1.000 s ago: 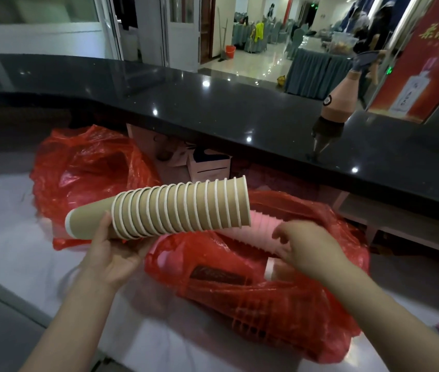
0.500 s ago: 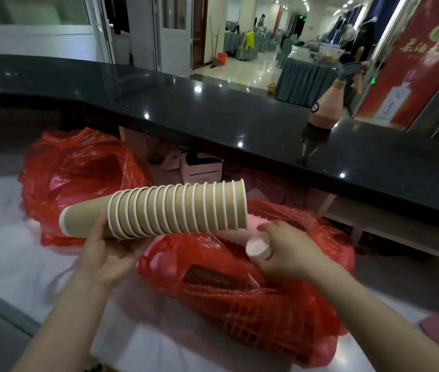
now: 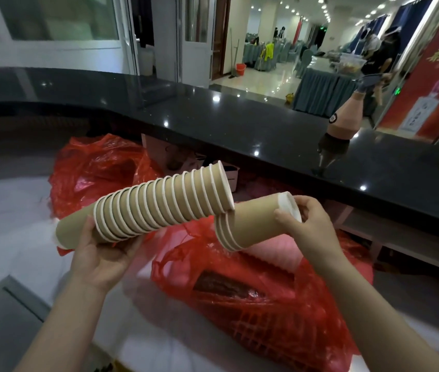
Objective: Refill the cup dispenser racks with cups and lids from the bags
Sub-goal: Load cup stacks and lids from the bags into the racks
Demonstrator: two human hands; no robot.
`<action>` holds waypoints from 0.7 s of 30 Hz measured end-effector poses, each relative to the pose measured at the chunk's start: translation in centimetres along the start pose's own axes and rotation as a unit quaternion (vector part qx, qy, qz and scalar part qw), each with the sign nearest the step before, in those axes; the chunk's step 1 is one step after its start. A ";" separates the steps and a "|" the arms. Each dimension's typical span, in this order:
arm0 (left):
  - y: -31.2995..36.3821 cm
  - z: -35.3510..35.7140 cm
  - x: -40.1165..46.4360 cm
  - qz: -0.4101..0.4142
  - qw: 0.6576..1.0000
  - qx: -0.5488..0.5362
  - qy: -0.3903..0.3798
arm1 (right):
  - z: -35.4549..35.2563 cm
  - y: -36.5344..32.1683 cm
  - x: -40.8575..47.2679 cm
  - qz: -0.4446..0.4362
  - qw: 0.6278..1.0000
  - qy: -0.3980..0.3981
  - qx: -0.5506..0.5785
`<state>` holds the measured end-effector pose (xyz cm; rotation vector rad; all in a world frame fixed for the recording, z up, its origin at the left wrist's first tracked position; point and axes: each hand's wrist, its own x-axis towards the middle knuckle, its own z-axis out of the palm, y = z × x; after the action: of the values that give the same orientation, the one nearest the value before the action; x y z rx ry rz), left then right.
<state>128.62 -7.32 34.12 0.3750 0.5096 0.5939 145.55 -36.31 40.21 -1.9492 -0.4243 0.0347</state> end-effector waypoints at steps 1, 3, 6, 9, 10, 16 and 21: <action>0.3 -0.2 -0.1 0.006 1.000 -0.004 0.006 | 0.4 0.2 0.0 0.017 0.999 0.002 0.031; 0.9 -0.5 -0.4 0.018 1.000 -0.010 0.014 | 1.1 0.6 0.0 0.042 0.995 0.006 0.091; 1.8 -1.0 -0.8 0.028 0.999 -0.010 0.014 | 2.0 0.8 -0.3 0.082 0.980 0.020 0.178; 2.9 -1.3 -1.2 0.029 1.000 -0.010 0.004 | 2.8 0.6 -0.5 0.117 0.957 0.044 0.261; 3.3 -1.4 -1.3 0.027 1.000 -0.011 0.003 | 3.1 0.4 -0.6 0.127 0.949 0.051 0.284; 6.2 -2.1 -2.9 0.029 0.999 -0.034 0.007 | 5.4 -2.1 -2.5 0.137 0.911 0.044 0.388; 9.0 -3.4 -5.2 0.032 0.997 -0.060 0.027 | 7.8 -4.9 -5.3 0.215 0.837 -0.009 0.502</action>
<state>119.15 -2.96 37.36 0.2624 0.5119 0.6938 137.50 -29.33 40.48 -0.9510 0.0620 0.4745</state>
